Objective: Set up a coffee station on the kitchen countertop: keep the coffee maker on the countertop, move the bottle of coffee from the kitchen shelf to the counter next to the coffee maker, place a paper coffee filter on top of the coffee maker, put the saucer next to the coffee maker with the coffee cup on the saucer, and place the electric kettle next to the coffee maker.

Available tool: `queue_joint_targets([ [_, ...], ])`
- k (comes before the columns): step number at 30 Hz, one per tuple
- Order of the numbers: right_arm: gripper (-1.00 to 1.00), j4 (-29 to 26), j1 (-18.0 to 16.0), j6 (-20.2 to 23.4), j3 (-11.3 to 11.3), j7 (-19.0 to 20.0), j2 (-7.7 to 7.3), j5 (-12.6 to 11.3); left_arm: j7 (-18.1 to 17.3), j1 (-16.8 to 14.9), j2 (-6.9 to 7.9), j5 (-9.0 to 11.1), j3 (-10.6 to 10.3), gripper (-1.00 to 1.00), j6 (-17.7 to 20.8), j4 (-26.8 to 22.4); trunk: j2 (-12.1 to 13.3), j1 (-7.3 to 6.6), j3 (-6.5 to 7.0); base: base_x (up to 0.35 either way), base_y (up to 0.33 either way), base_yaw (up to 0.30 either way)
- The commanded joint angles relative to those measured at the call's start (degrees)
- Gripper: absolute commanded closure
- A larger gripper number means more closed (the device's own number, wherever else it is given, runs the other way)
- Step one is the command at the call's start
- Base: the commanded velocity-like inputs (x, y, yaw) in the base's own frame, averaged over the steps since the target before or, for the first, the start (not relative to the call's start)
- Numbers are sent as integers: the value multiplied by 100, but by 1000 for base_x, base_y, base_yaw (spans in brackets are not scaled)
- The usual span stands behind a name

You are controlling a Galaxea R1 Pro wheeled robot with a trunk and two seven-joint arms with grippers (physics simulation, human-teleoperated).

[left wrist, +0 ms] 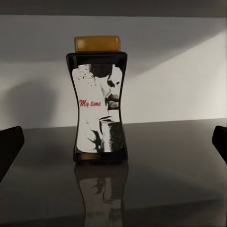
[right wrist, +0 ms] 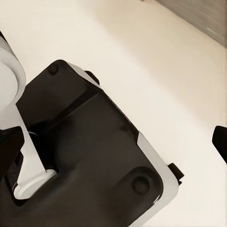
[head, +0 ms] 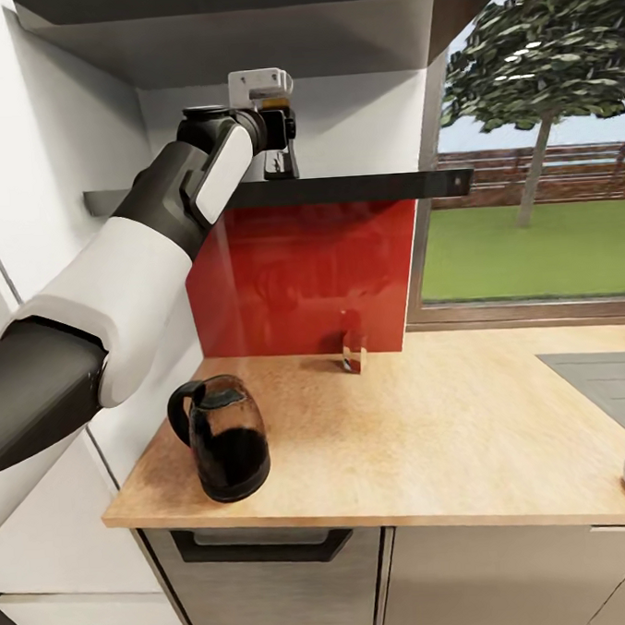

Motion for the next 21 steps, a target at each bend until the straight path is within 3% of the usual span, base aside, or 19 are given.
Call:
queue_joint_targets([
  [1, -100, -1, -6, -28, 34, -6, -6, -33, 50, -6, 0, 60, -14, -100, 12, -1, -6, 3, -8, 76, 0, 0],
  [13, -100, 181, -6, -59, 73, -13, 25, 25, 51, -6, 0, 60, -11, -100, 12, 6, -6, 3, -8, 41, 0, 0],
  [17, -100, 243, -2, -72, 86, -16, 128, 263, 51, -6, 0, 60, -11, -100, 12, 6, -6, 3, -8, 4, 0, 0],
  [19, -100, 265, 1, -77, 87, -25, 224, 599, 51, -6, 0, 60, -11, -100, 12, 10, -6, 3, -8, 67, 0, 0],
  [21, -100, 274, 2, -79, 87, -30, 271, 785, 51, -6, 0, 60, -11, -100, 12, 13, -6, 3, -8, 177, 0, 0],
])
